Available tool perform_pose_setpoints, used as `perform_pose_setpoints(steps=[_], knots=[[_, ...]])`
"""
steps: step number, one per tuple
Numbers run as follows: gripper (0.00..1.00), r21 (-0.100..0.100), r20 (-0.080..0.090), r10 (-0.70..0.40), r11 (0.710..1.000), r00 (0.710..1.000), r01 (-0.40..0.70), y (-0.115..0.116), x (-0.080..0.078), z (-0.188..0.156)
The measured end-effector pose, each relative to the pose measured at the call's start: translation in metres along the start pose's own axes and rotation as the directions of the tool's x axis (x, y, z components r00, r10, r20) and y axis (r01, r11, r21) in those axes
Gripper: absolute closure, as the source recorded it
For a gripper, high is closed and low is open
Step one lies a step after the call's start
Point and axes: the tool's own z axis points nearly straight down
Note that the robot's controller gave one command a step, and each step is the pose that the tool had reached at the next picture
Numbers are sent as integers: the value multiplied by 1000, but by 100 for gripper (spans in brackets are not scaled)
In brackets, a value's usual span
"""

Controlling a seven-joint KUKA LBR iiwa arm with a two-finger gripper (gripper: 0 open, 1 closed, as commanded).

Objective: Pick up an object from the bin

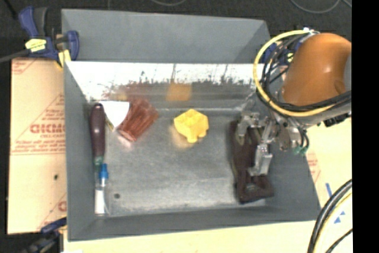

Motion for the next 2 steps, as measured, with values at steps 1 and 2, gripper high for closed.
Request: perform_pose_setpoints(steps=[1, 2], knots=[[0, 1, 8, -2, 1000, 1000, 2, 0, -2, -4], [0, 2, 14, -89, 996, 996, 88, -5, 3, 12]])
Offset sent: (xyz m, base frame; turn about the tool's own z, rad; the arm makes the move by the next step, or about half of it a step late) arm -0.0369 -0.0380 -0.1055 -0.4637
